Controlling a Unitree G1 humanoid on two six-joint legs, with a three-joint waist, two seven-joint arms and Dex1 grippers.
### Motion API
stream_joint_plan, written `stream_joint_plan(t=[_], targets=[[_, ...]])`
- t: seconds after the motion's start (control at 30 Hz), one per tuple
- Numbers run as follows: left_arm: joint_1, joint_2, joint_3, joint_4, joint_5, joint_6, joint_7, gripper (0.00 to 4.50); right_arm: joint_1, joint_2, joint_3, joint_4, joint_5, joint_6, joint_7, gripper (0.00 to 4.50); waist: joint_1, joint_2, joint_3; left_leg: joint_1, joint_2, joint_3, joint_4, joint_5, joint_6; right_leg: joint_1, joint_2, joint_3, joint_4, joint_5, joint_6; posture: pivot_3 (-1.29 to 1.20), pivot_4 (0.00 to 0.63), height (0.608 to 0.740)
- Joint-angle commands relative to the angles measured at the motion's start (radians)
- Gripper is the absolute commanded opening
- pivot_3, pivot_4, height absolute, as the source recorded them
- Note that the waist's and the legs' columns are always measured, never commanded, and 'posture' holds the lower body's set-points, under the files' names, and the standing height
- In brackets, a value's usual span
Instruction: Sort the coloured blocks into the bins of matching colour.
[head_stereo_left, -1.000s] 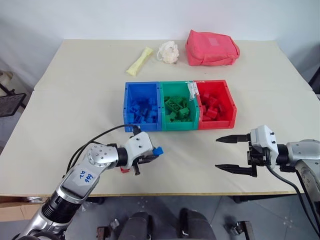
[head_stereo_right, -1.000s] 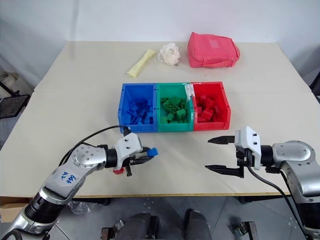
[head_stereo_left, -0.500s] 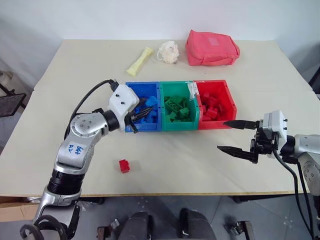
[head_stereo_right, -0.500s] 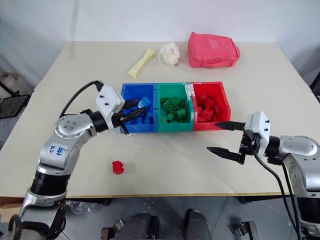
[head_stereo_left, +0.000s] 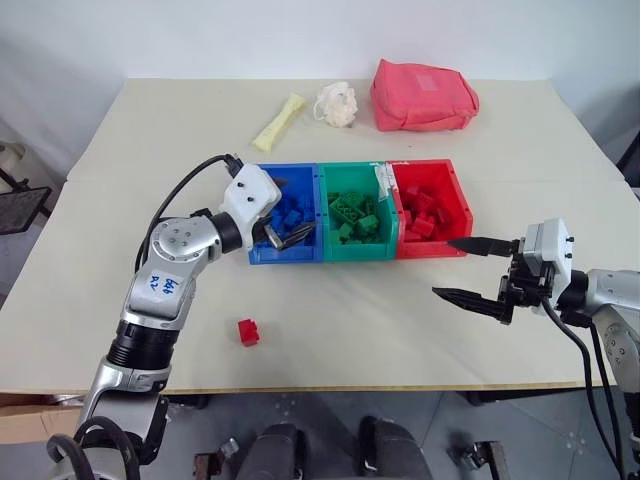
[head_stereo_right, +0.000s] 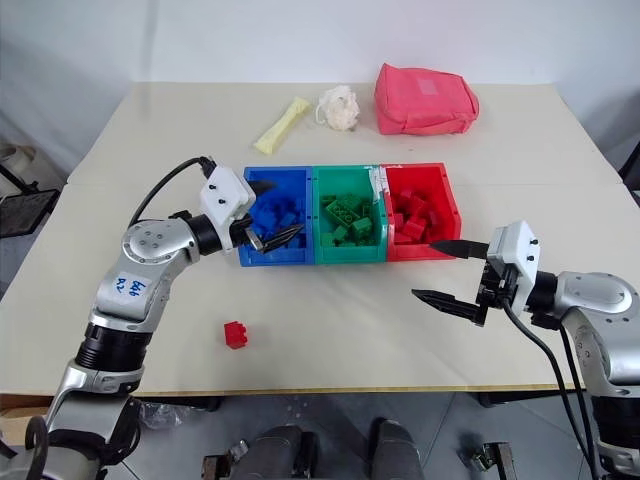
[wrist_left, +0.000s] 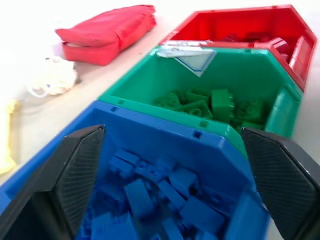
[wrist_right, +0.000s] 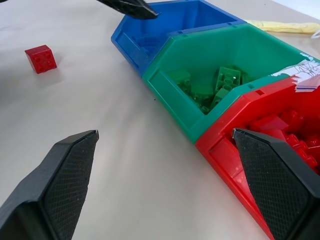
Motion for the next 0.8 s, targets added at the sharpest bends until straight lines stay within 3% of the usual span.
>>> stream_joint_plan(t=[0.03, 0.23, 0.43, 0.67, 0.8], targets=[[0.028, 0.051, 0.068, -0.062, -0.051, 0.001, -0.046, 4.45, -0.037, -0.012, -0.017, 0.009, 0.005, -0.015, 0.02, 4.5, -0.001, 0.0, 0.0, 0.0, 0.0, 0.0, 0.0, 0.0, 0.0, 0.0, 0.0, 0.0, 0.0, 0.0, 0.0, 0.0, 0.15, 0.74], [0.151, 0.194, 0.168, -0.131, -0.157, 0.023, -0.194, 4.45, -0.077, -0.013, 0.014, 0.061, -0.016, -0.026, 0.07, 4.5, -0.004, 0.0, 0.0, 0.0, 0.001, 0.0, 0.0, 0.0, 0.0, 0.0, 0.0, 0.0, 0.0, 0.0, 0.0, 0.0, 0.15, 0.74], [0.496, 0.325, 0.337, -0.163, -0.26, -0.098, -0.435, 4.45, -0.097, -0.028, 0.073, 0.109, -0.06, -0.059, 0.154, 4.5, -0.01, 0.001, 0.0, 0.001, 0.001, 0.0, -0.001, 0.0, -0.001, 0.0, -0.001, 0.003, -0.001, 0.0, -0.001, 0.0, 0.15, 0.74], [0.752, 0.32, 0.449, -0.091, -0.306, -0.257, -0.591, 4.45, -0.141, -0.019, 0.1, 0.153, -0.08, -0.07, 0.187, 4.5, -0.008, 0.001, 0.0, 0.0, 0.001, -0.001, 0.0, -0.001, -0.001, 0.0, -0.004, 0.008, -0.003, 0.0, -0.001, 0.0, 0.15, 0.74], [0.813, 0.315, 0.459, -0.112, -0.327, -0.278, -0.609, 4.45, -0.161, -0.017, 0.111, 0.172, -0.085, -0.075, 0.204, 4.5, -0.012, 0.001, 0.0, 0.0, 0.004, -0.001, -0.002, -0.001, -0.002, -0.001, -0.004, 0.008, -0.003, -0.001, -0.002, 0.0, 0.15, 0.74]])
